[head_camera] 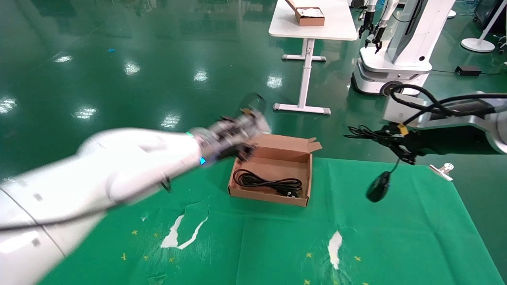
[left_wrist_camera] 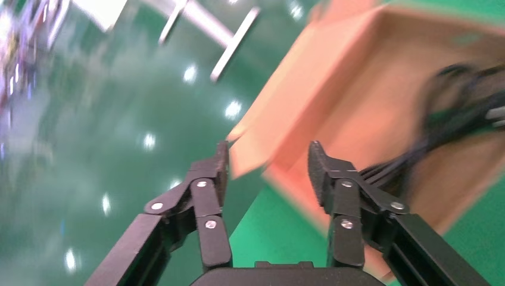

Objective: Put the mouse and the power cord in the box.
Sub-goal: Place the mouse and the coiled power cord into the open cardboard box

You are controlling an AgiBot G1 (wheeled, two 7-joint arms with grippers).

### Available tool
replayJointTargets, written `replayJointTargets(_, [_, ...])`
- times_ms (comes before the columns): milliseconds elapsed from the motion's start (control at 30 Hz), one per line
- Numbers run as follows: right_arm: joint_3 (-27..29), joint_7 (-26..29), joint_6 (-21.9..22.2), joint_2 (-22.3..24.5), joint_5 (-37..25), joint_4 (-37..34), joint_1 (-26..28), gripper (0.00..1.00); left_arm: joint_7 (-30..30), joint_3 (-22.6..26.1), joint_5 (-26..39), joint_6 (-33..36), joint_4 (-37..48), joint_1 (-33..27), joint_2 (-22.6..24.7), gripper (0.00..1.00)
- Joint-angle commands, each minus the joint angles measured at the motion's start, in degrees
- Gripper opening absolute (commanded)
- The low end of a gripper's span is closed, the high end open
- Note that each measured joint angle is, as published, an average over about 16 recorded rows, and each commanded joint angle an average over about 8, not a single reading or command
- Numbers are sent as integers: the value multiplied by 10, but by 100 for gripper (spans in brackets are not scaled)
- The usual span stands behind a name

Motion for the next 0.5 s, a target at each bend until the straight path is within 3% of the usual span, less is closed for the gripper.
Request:
replayJointTargets(33, [0,-6,0,-5,4,-1,2,0,-18,-4,-14,7,29,-18,-4,100])
replayJointTargets(233, [1,-31,9,-26,23,-14,6,0,-9,-14,-40,62,88,-58,-53,100])
replayJointTargets(500, [-9,-78,14,-71,37,-69,19,0,-4,-18,-51,81,76,-63,-86,100])
